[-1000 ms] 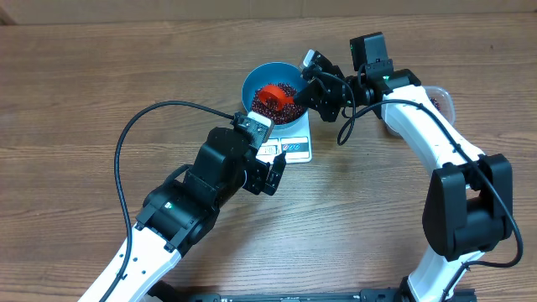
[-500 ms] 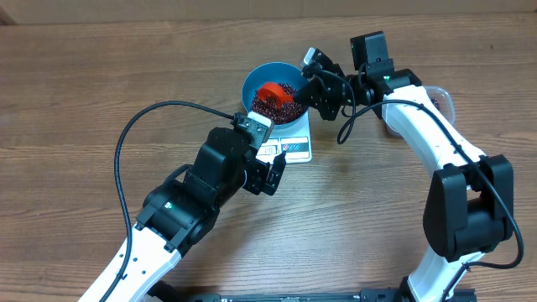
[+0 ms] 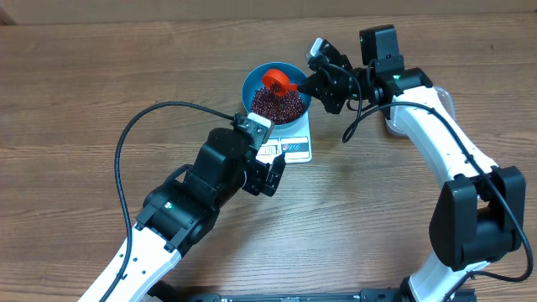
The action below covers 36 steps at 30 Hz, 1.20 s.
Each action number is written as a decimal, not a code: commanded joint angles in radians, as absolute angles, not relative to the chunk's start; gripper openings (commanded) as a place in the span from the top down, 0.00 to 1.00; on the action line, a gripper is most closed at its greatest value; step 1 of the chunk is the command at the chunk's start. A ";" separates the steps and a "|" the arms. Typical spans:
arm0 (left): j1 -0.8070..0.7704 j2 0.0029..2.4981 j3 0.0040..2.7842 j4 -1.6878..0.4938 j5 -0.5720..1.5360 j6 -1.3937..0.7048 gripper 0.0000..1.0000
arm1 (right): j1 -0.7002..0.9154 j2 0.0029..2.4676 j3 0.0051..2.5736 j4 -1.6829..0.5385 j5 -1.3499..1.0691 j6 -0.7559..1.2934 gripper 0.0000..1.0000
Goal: Scoop item into bowl and weigh 150g on scale
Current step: 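Hold the red scoop tipped inside the teal bowl to empty it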
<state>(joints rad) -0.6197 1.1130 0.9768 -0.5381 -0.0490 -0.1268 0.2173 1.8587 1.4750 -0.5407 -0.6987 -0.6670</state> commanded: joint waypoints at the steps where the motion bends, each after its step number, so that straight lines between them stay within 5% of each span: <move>1: -0.616 1.111 0.971 -0.538 -0.051 -0.119 0.01 | 0.213 1.825 1.501 -0.545 -0.706 -0.650 0.96; 36: -0.616 1.111 0.971 -0.538 -0.051 -0.119 0.01 | 0.213 1.825 1.501 -0.554 -0.689 -0.651 0.96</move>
<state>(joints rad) -0.6197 1.1130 0.9768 -0.5381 -0.0490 -0.1268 0.2165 1.8580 1.4750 -0.5613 -0.6975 -0.6540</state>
